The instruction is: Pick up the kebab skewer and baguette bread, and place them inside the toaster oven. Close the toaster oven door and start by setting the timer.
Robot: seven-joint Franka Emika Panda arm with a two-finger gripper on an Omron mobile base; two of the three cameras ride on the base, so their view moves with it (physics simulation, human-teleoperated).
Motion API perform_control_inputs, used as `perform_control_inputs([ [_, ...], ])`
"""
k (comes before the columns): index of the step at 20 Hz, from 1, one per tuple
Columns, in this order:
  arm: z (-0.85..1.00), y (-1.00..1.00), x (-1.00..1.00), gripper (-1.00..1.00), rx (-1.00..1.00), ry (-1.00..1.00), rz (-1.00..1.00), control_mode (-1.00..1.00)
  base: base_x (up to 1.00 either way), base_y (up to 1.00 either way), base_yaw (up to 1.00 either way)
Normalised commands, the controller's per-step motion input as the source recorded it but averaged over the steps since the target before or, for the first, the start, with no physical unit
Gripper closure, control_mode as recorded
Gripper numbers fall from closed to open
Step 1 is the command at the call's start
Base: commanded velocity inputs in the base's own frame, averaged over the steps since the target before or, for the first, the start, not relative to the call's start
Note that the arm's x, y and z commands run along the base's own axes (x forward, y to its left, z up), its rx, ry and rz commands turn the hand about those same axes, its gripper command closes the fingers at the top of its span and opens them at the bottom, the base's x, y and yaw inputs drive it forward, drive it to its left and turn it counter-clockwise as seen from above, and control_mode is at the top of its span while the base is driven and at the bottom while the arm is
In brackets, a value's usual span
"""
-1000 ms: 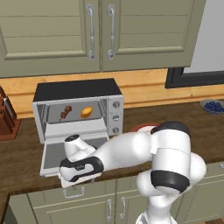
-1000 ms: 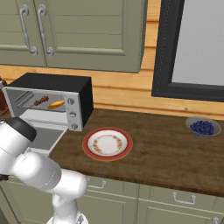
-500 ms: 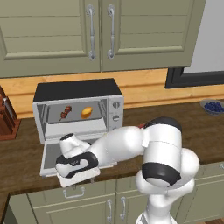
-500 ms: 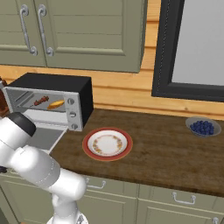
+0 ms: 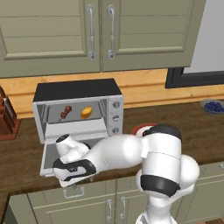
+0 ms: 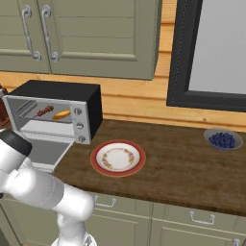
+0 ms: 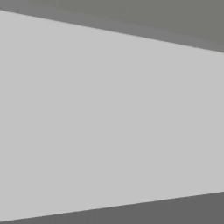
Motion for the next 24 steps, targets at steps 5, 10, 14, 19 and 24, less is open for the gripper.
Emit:
perform_control_inputs([
  [5, 0.07, -0.04, 0.31, -1.0, 0.03, -0.11, 0.0, -1.0, 0.0, 0.0, 0.0],
  [10, 0.38, -0.03, 0.19, -1.0, 0.07, -0.07, 0.0, -1.0, 0.0, 0.0, 0.0],
  [14, 0.52, 0.0, 0.14, -1.0, 0.1, 0.0, 0.0, -1.0, 0.0, 0.0, 0.0],
  [19, 0.03, 0.0, 0.09, -1.0, 0.08, -0.01, 0.0, -1.0, 0.0, 0.0, 0.0],
  [24, -0.37, 0.0, 0.03, -1.0, 0.03, -0.04, 0.0, -1.0, 0.0, 0.0, 0.0],
])
